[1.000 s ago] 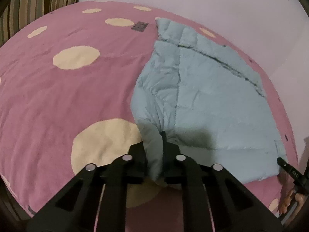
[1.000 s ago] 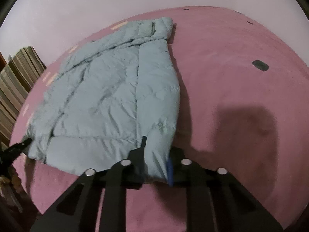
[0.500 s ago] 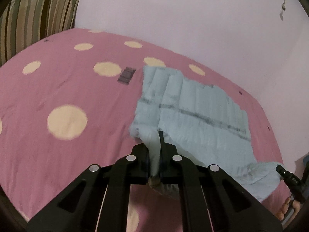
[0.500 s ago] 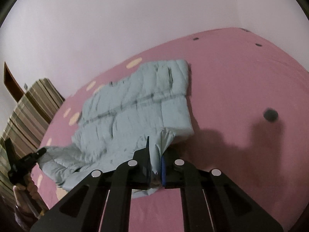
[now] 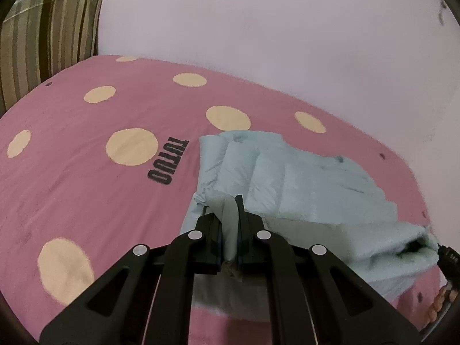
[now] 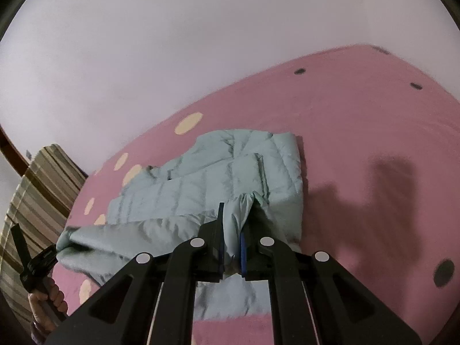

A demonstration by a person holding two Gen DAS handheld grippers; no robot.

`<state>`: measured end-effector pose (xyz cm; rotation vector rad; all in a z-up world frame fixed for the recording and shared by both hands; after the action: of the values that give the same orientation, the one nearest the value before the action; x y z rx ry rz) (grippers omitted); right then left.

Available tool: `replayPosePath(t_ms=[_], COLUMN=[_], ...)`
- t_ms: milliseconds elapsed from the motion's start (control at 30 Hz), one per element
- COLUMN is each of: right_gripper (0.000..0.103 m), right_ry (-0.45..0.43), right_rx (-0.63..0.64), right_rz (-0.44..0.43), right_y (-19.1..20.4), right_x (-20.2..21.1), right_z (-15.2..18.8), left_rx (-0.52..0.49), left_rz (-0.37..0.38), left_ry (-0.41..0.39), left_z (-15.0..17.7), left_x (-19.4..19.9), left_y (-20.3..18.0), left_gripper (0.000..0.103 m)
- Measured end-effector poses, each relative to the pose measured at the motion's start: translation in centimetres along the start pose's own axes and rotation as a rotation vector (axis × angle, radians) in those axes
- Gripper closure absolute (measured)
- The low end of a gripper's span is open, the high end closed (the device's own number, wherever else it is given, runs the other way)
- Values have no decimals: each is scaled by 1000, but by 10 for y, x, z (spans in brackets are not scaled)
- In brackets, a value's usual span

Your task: Fold large clothes

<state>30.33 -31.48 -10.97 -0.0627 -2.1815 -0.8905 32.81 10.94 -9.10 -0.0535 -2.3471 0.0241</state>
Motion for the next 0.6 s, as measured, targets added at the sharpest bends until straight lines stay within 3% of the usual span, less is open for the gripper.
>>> replayPosePath(t_ms=[333, 500, 567, 600], right_gripper=[96, 96, 94, 94], right_ry=[106, 108, 98, 93], right_rx=[-22, -20, -14, -9], right_rz=[94, 97, 94, 93], right_y=[-26, -30, -27, -26], right_x=[-94, -104, -99, -95], right_z=[-8, -5, -7, -9], left_rx=[-23, -60, -57, -57], left_rz=[-32, -49, -41, -37], left_ry=[131, 123, 112, 105], left_z=[14, 15, 13, 11], left_x=[-105, -111, -107, -105], left_y=[3, -2, -2, -2], left_gripper=[96, 95, 91, 84])
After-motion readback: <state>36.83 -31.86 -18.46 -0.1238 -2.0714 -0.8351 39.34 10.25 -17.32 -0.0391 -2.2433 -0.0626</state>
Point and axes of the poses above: each gripper's, at about its wrist camera, not at the fingertips, and x roughly against the way its jaws point, y to its left, z to its underside, the point moved 3 cm from there along -x, roughly the way its jaws point, and after that the axes turned 15 degrees about -x, right-handed, at the moved point
